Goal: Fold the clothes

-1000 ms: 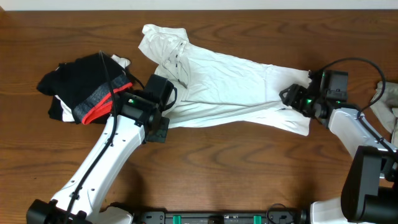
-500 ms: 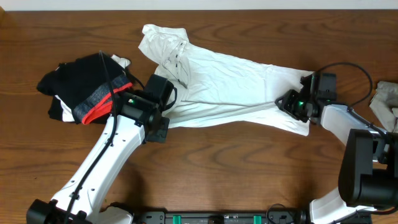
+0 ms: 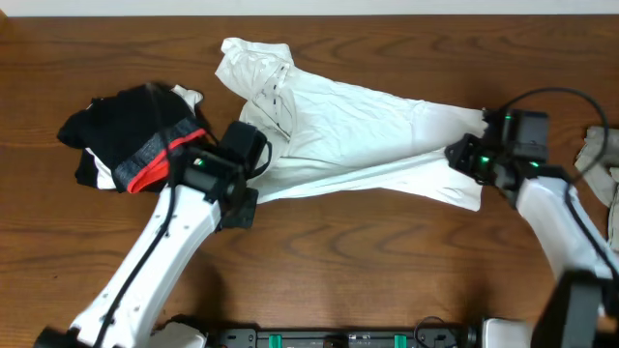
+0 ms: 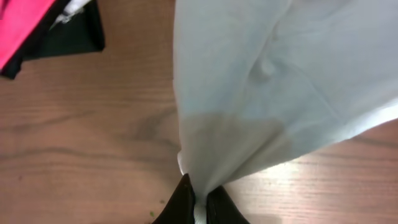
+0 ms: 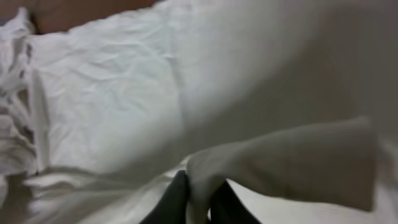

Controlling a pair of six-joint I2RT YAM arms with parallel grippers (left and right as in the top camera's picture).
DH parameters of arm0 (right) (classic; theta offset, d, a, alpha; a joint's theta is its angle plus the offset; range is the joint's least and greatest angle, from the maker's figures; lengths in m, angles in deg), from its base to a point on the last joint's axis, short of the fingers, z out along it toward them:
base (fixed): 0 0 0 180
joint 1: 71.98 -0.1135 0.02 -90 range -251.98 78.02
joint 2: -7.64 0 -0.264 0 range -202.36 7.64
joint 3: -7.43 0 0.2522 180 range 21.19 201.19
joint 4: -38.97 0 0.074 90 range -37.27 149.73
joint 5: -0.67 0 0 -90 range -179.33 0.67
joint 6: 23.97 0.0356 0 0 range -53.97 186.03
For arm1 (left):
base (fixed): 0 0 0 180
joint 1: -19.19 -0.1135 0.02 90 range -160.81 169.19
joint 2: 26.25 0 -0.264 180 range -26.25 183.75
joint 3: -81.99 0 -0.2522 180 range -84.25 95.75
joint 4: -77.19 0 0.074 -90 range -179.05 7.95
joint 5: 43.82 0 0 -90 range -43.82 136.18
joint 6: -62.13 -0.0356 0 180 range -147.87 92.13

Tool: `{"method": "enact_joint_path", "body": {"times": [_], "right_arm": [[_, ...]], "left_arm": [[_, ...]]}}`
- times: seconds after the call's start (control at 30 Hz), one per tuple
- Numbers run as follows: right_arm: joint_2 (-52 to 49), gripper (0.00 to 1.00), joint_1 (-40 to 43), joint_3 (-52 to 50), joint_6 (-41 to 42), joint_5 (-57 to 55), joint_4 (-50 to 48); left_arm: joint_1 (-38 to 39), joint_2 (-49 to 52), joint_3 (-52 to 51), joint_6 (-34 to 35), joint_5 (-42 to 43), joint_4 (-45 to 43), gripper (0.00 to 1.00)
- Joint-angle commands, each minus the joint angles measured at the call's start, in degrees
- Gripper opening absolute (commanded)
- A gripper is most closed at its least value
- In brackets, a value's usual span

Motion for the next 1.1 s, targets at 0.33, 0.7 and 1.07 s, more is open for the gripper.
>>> {"method": "enact_joint_path", "body": {"times": [0.33, 0.7, 1.07], "right_arm": [[17.9, 0.01, 0.5, 0.3, -7.1, -6.5, 30.9], [18.5, 0.09, 0.5, 0.2, -7.1, -6.6, 46.5], [18.6, 0.46, 0.6, 0.2, -5.6, -6.5, 44.9]], "left_arm": [[-0.4, -14.1, 1.4, 17.1, -1.6, 13.8, 0.06], [-0.3, -14.7, 1.4, 22.8, -1.5, 16.4, 0.14], [-0.3, -14.7, 1.4, 22.4, -1.6, 15.9, 0.27]]}}
